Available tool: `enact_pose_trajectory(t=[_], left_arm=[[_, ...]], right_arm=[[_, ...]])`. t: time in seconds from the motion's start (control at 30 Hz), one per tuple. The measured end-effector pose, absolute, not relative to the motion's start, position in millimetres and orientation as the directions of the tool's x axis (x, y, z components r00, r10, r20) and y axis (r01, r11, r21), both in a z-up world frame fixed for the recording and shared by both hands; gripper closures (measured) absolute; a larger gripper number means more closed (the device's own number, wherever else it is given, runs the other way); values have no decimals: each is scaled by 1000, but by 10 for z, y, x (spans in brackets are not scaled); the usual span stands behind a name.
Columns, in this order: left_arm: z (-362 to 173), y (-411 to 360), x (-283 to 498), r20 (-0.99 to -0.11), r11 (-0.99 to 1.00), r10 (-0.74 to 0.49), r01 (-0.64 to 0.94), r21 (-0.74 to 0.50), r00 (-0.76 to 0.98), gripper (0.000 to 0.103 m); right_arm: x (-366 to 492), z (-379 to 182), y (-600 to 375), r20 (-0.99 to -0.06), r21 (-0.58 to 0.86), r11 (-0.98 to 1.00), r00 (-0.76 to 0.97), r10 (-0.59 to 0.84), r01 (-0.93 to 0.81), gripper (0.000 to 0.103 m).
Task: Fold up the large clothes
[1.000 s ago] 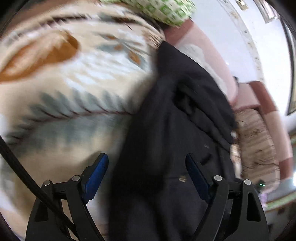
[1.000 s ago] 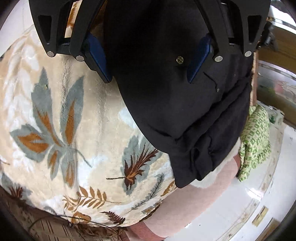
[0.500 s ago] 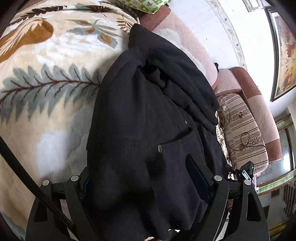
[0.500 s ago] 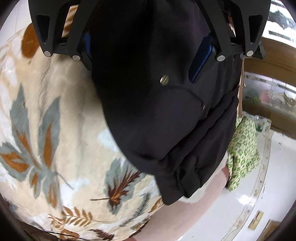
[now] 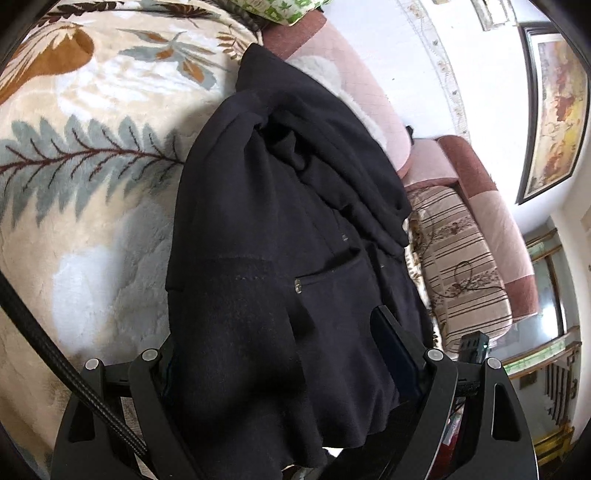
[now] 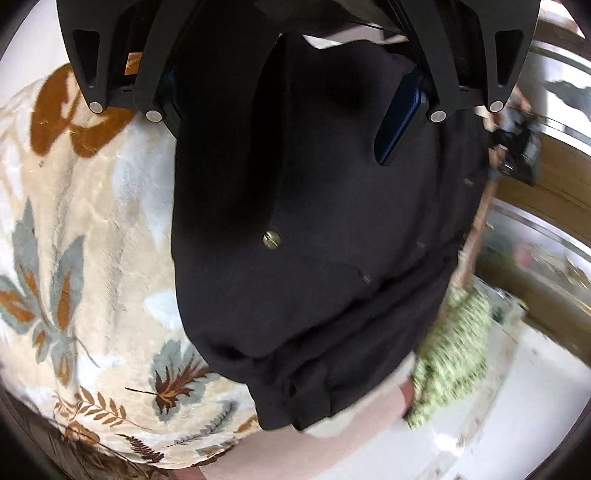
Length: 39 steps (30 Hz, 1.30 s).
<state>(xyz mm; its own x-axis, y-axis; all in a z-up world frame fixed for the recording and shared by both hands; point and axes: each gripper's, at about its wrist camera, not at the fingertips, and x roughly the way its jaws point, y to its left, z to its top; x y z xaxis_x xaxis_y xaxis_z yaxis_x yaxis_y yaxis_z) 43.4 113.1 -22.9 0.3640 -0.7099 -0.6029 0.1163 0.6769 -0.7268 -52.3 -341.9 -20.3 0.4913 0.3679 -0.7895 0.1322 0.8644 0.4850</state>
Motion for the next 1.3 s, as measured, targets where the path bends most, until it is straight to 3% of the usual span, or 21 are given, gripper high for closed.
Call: enact_pose_trajectory(t=[0.1,0.23,0.33,0.43,0.47,0.5,0.57,0.8,1.3], left_arm=[[-252,1045,413,-641,714,-681,127,-689,355,19],[-210,905,328,-690,774,-624,168,-611,367,19],[-188,760,199,-730,821,-569,204,-533,378,22],[-155,622,106,-797,893,-449,213,-395,404,55],[-123,633,97,-800,899,-438,200,-390,410,65],[-91,663,97,-797,898,-439,184,-400,415,69],[17,751,102,-783,891,-448,151,-427,432,76],[612,810,152,-723,891,-437,149,-428,535,84],[1485,667,1391,-685,876,-429,87,-474,589,85]], right_arm=[[-494,-186,-3217,-833,365,925,482,272,108,11],[-507,-171,-3172,-841,307,947,495,220,100,13],[-541,-129,-3221,-827,313,945,516,221,97,26],[-568,-82,-3249,-817,319,944,531,226,88,48],[-570,-53,-3270,-813,321,943,537,226,89,60],[-566,-13,-3275,-808,327,941,544,227,93,76],[-570,108,-3380,-779,382,918,571,258,106,83],[-537,581,-3715,-664,528,845,664,344,90,88],[563,1603,-3782,-548,568,822,761,347,34,89]])
